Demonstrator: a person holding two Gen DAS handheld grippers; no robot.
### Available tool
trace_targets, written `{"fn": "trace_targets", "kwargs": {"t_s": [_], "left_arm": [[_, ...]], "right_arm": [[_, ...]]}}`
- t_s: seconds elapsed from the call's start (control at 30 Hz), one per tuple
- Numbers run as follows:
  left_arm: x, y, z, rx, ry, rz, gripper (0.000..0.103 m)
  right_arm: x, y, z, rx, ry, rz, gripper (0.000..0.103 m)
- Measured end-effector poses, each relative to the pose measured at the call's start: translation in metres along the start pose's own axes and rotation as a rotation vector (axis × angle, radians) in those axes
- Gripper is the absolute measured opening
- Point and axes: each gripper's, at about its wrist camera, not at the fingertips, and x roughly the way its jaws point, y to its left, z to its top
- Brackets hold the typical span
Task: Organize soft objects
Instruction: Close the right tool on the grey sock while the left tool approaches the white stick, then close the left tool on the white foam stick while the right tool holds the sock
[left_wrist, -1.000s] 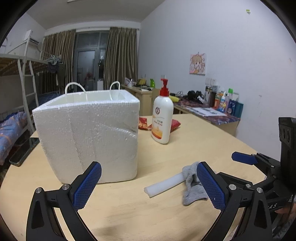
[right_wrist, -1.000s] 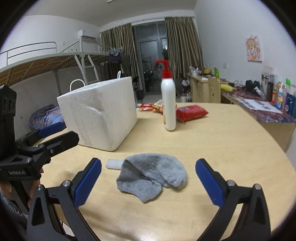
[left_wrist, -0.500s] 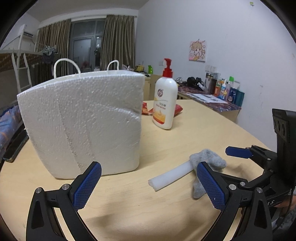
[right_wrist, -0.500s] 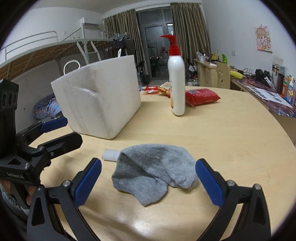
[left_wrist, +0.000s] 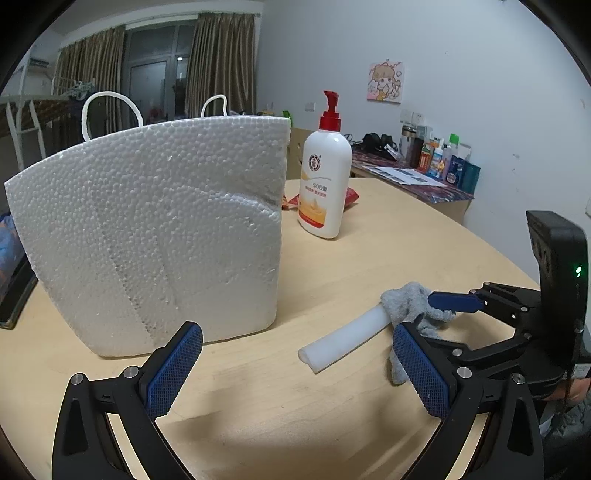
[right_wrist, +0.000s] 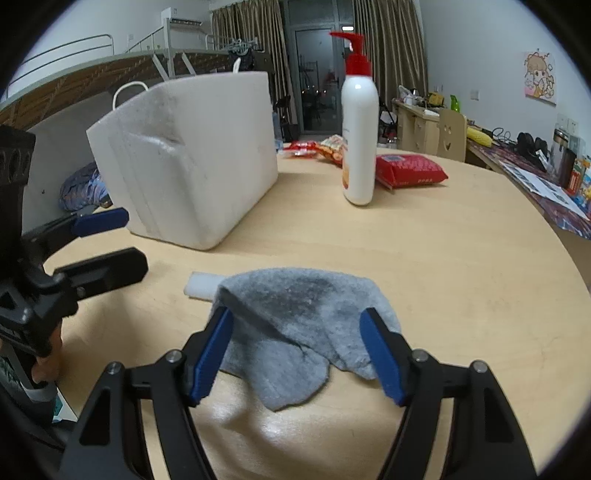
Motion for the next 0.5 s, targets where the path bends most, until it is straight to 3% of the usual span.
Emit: {"fn": "trace_targets", "kwargs": {"t_s": [0.03, 0.17, 0.3, 0.43, 0.5], "left_arm": [[0.001, 0.0, 0.001, 0.0, 0.003, 0.0, 0.103], [0.007, -0.007, 0.004, 0.012, 0.016, -0.007, 0.103], [0.016, -0.016, 0.008, 0.033, 0.045, -0.027, 0.103], [0.02, -0.02, 0.008, 0.027, 0.058, -0.044, 0.103], [0.023, -0.024, 0.007, 0.041, 0.074, -0.058, 0.103]], "right_arm": [[0.003, 0.0, -0.001, -0.007, 0.015, -0.013, 0.075], [0.008, 0.0, -0.005, -0.029, 0.053, -0.043, 0.046], [0.008, -0.001, -0.006, -0.054, 0.069, -0.057, 0.042], [0.006, -0.007, -0.006, -0.057, 0.066, -0.075, 0.023], [0.004, -0.014, -0.008, -0.037, 0.063, -0.075, 0.022]]}}
